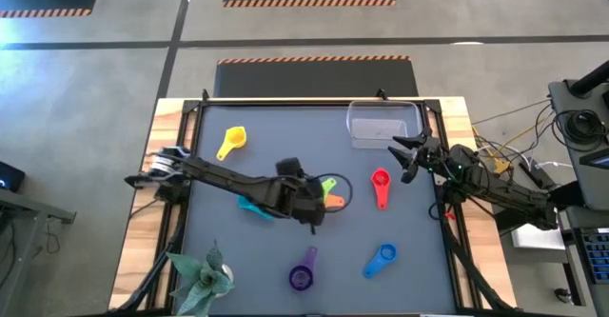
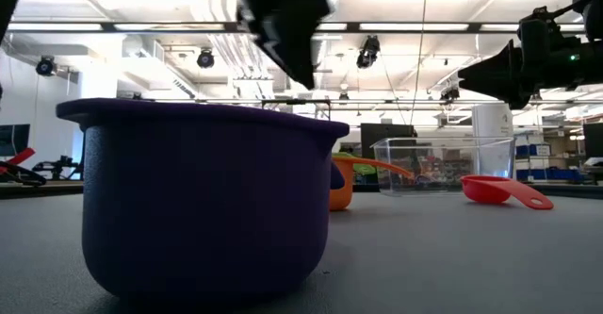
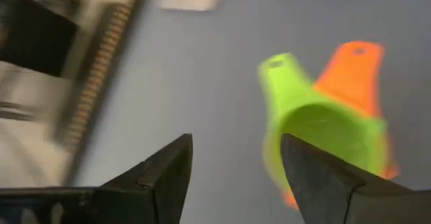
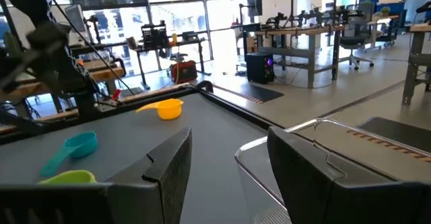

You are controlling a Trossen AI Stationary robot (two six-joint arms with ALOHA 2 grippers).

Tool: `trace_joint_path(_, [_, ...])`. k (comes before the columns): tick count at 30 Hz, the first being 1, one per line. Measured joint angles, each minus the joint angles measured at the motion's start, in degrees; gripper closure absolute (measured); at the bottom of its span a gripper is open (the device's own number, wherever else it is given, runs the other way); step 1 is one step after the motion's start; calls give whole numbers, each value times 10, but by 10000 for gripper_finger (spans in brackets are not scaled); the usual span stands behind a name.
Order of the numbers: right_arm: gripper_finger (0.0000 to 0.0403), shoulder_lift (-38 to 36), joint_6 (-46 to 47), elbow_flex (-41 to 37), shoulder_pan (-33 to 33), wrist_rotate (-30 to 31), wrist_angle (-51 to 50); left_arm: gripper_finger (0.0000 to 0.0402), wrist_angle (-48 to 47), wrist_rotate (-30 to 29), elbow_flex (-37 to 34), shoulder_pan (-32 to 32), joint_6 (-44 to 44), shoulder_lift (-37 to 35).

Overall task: Nest measuring cups in basket
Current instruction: Stack the violet measuring cup on top of the light green measuring cup

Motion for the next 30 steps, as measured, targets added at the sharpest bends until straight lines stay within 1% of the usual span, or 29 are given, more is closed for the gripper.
trace_joint_path(1, [220,0,1,0,0,0,0,199,0,-12,-23,-2,-3,-20])
trace_joint_path(4, [220,0,0,0,0,0,0,211,25,-9,-111,-11,-45,-95])
trace_joint_path(6, [220,0,1,0,0,0,0,224,78,-9,-194,-24,-76,-151])
trace_joint_path(7, [220,0,1,0,0,0,0,231,121,-8,-237,-31,-88,-178])
trace_joint_path(9, [220,0,0,0,0,0,0,247,240,-2,-326,-43,-95,-235])
trace_joint_path(12, [220,0,1,0,0,0,0,274,488,7,-449,-54,-57,-305])
trace_joint_path(15, [220,0,0,0,0,0,0,300,733,7,-548,-57,-7,-348])
trace_joint_path(17, [220,0,1,0,0,0,0,314,852,-4,-596,-57,2,-365])
trace_joint_path(19, [220,0,0,0,0,0,0,323,938,-36,-629,-57,5,-369])
trace_joint_path(21, [220,0,1,0,0,0,0,327,989,-63,-646,-56,25,-364])
trace_joint_path(23, [220,0,0,0,0,0,0,328,1033,-63,-653,-54,45,-355])
trace_joint_path(25, [220,0,0,0,0,0,0,328,1062,-59,-652,-51,67,-340])
trace_joint_path(27, [220,0,1,0,0,0,0,328,1070,-58,-642,-51,93,-325])
trace_joint_path(30, [220,0,0,0,0,0,0,328,1074,-49,-609,-51,153,-308])
